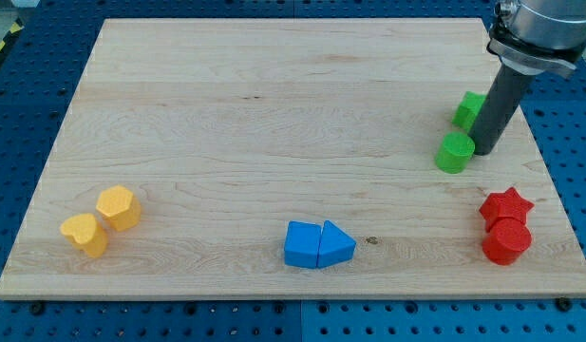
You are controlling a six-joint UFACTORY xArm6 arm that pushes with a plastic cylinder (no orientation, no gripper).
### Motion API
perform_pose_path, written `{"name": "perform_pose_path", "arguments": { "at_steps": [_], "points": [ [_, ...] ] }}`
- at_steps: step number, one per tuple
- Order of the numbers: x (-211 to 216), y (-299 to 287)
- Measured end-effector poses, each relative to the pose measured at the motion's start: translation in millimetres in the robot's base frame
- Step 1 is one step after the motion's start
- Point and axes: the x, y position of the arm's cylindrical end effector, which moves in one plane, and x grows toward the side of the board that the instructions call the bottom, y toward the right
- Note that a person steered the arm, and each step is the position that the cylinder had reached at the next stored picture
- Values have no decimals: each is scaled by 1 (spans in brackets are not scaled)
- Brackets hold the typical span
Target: Place the green circle towards the left center
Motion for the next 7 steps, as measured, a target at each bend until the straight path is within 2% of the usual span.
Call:
{"name": "perform_pose_path", "arguments": {
  "at_steps": [3, 4, 7],
  "points": [
    [7, 6],
    [8, -9],
    [24, -144]
  ]
}}
